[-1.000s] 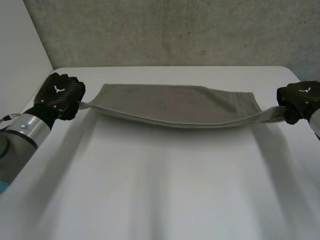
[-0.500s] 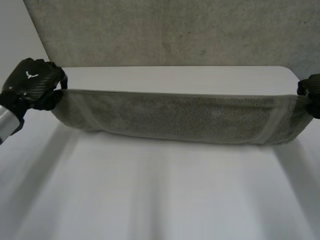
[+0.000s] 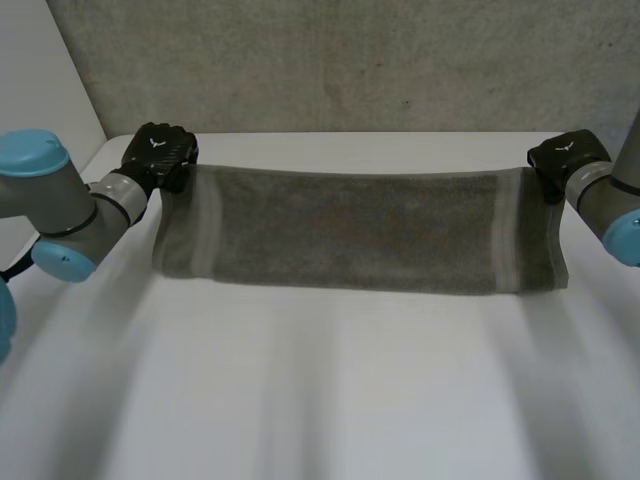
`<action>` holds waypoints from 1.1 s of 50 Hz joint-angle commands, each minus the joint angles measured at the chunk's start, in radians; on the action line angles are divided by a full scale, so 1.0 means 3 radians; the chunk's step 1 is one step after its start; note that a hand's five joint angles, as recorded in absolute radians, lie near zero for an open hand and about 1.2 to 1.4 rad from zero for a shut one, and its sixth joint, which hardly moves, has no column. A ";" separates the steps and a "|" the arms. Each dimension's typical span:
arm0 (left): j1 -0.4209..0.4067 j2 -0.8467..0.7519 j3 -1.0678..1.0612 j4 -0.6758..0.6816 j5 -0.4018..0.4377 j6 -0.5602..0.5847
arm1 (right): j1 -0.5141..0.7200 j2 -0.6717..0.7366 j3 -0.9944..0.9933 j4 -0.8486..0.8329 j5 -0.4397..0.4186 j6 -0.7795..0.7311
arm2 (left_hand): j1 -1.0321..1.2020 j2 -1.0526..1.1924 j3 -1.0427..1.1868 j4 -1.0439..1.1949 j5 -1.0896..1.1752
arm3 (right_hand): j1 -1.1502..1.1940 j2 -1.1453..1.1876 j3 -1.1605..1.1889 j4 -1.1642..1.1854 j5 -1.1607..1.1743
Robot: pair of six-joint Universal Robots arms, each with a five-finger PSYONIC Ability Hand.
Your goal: Fold the towel.
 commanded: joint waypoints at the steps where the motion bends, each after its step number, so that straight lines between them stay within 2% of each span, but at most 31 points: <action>1: -0.0041 -0.0283 0.0325 -0.0011 -0.0086 0.0002 | 0.0033 0.0304 -0.0364 -0.0020 0.0053 0.0007 | 0.0409 0.0136 0.0155 0.0118 0.0225 | 0.0234 0.0212 0.0227 0.0195 0.0149; 2: -0.0046 -0.0313 0.0355 -0.0011 -0.0096 -0.0003 | 0.0074 0.0354 -0.0430 -0.0025 0.0068 0.0007 | 0.0236 -0.0037 -0.0018 -0.0055 0.0052 | -0.0130 -0.0153 -0.0138 -0.0170 -0.0216; 3: -0.0056 -0.0329 0.0371 -0.0011 -0.0111 -0.0003 | 0.0094 0.0400 -0.0466 -0.0025 0.0094 0.0007 | -0.1277 -0.1550 -0.1531 -0.1569 -0.1461 | -0.1335 -0.1358 -0.1343 -0.1375 -0.1421; 4: -0.0056 -0.0329 0.0371 -0.0011 -0.0111 -0.0003 | 0.0094 0.0401 -0.0467 -0.0025 0.0094 0.0007 | -0.1292 -0.1565 -0.1546 -0.1584 -0.1476 | -0.1347 -0.1370 -0.1355 -0.1387 -0.1433; 5: -0.0061 -0.0339 0.0376 -0.0001 -0.0137 -0.0008 | 0.0110 0.0416 -0.0482 -0.0030 0.0135 0.0012 | -0.2716 -0.2990 -0.2970 -0.3008 -0.2900 | -0.3004 -0.3027 -0.3011 -0.3044 -0.3090; 6: -0.0061 -0.0339 0.0376 -0.0001 -0.0137 -0.0008 | 0.0120 0.0416 -0.0477 -0.0040 0.0181 0.0017 | -0.2731 -0.3004 -0.2985 -0.3022 -0.2915 | -0.3838 -0.3861 -0.3845 -0.3878 -0.3923; 7: -0.0071 -0.0339 0.0376 -0.0001 -0.0177 -0.0008 | 0.0120 0.0416 -0.0477 -0.0040 0.0181 0.0017 | -0.3641 -0.3915 -0.3896 -0.3933 -0.3825 | -0.3838 -0.3861 -0.3845 -0.3878 -0.3923; 15: -0.0102 -0.0232 0.0304 -0.0047 -0.0387 -0.0105 | 0.0248 0.0119 -0.0216 -0.0260 0.0365 0.0094 | -0.3592 -0.3865 -0.3846 -0.3884 -0.3776 | -0.3838 -0.3861 -0.3845 -0.3878 -0.3923; 20: -0.0102 -0.0017 0.0049 -0.0149 -0.0413 -0.0238 | 0.0248 -0.0467 0.0508 -0.0316 0.0340 0.0176 | -0.3592 -0.3865 -0.3846 -0.3884 -0.3776 | -0.3838 -0.3861 -0.3845 -0.3878 -0.3923; 23: -0.0071 0.0213 -0.0268 -0.0210 -0.0418 -0.0295 | 0.0248 -0.0596 0.0709 -0.0342 0.0334 0.0181 | -0.3582 -0.3855 -0.3836 -0.3874 -0.3766 | -0.3838 -0.3861 -0.3845 -0.3878 -0.3923; 26: -0.0046 0.0651 -0.0977 -0.0190 -0.0388 -0.0310 | 0.0222 -0.0928 0.1341 -0.0398 0.0284 0.0176 | -0.3582 -0.3855 -0.3836 -0.3874 -0.3766 | -0.3838 -0.3861 -0.3845 -0.3878 -0.3923; 27: -0.0046 0.0653 -0.0979 -0.0190 -0.0387 -0.0310 | 0.0222 -0.0929 0.1344 -0.0398 0.0283 0.0176 | -0.3582 -0.3855 -0.3836 -0.3874 -0.3766 | -0.3838 -0.3861 -0.3845 -0.3878 -0.3923; 29: -0.0046 0.0923 -0.1427 -0.0093 -0.0377 -0.0310 | 0.0212 -0.1026 0.1669 -0.0398 0.0212 0.0161 | -0.3592 -0.3865 -0.3846 -0.3884 -0.3776 | -0.3838 -0.3861 -0.3845 -0.3878 -0.3923; 36: -0.0056 0.1246 -0.2062 0.0331 -0.0392 -0.0310 | 0.0080 -0.1001 0.1998 -0.0418 0.0033 0.0140 | -0.3592 -0.3865 -0.3846 -0.3884 -0.3776 | -0.3838 -0.3861 -0.3845 -0.3878 -0.3923; 40: -0.0056 0.1282 -0.2222 0.0511 -0.0398 -0.0305 | -0.0033 -0.0899 0.2064 -0.0525 -0.0161 0.0120 | -0.3592 -0.3865 -0.3846 -0.3884 -0.3776 | -0.3189 -0.3211 -0.3196 -0.3229 -0.3274; 42: -0.0061 0.1287 -0.2288 0.0597 -0.0403 -0.0305 | -0.0044 -0.0853 0.2065 -0.0571 -0.0197 0.0119 | -0.3592 -0.3865 -0.3846 -0.3884 -0.3776 | -0.3129 -0.3152 -0.3136 -0.3169 -0.3215; 51: -0.0066 0.1287 -0.2314 0.0613 -0.0408 -0.0310 | -0.0049 -0.0632 0.2059 -0.0756 -0.0218 0.0104 | -0.3592 -0.3865 -0.3846 -0.3884 -0.3776 | -0.2727 -0.2750 -0.2735 -0.2767 -0.2813; 55: -0.0056 0.1287 -0.2319 0.0618 -0.0408 -0.0310 | -0.0079 -0.0561 0.2029 -0.0842 -0.0218 0.0069 | -0.3592 -0.3865 -0.3846 -0.3884 -0.3776 | -0.2143 -0.2165 -0.2150 -0.2183 -0.2228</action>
